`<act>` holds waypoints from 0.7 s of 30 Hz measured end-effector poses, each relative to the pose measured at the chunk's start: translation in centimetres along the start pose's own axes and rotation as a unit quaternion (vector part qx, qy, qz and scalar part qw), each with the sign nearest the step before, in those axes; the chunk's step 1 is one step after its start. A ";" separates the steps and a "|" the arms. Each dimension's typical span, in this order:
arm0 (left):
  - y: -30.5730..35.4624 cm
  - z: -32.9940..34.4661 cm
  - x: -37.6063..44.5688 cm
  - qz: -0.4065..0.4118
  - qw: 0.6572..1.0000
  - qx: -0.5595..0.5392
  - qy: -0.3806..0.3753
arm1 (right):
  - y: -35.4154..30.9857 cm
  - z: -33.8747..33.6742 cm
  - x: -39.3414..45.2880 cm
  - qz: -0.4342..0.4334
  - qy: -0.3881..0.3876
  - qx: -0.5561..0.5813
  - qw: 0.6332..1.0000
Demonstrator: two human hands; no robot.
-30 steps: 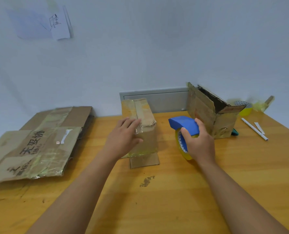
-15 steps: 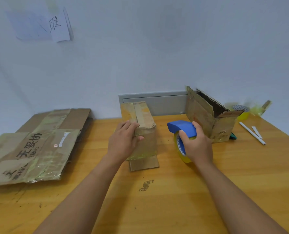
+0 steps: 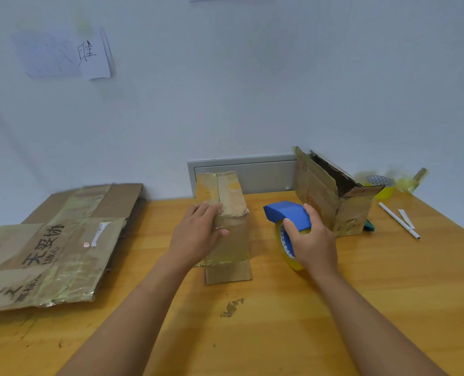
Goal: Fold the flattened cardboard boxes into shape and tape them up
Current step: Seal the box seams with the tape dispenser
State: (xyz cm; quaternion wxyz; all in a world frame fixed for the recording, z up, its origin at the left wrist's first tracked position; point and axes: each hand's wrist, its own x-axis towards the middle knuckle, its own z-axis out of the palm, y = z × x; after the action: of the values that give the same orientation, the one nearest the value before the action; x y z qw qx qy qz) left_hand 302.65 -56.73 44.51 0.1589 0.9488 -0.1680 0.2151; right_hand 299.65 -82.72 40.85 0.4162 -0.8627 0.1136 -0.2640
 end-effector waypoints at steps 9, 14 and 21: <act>-0.3 -0.5 -0.2 0.013 1.000 -0.018 -0.019 | 0.5 -1.0 -0.9 -0.009 -0.023 0.028 0.999; 0.3 -0.5 0.2 0.008 1.000 -0.011 0.007 | 1.5 -2.2 -0.7 -0.020 -0.061 0.015 0.998; -0.3 -0.5 0.6 0.042 0.998 -0.012 -0.043 | 1.7 -1.9 -0.7 0.005 -0.072 0.075 0.995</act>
State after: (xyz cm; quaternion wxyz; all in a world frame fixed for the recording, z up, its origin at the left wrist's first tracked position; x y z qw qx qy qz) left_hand 303.04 -56.44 45.15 0.1534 0.9475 -0.2167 0.1781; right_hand 298.07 -84.72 40.27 0.4880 -0.8453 0.0680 -0.2066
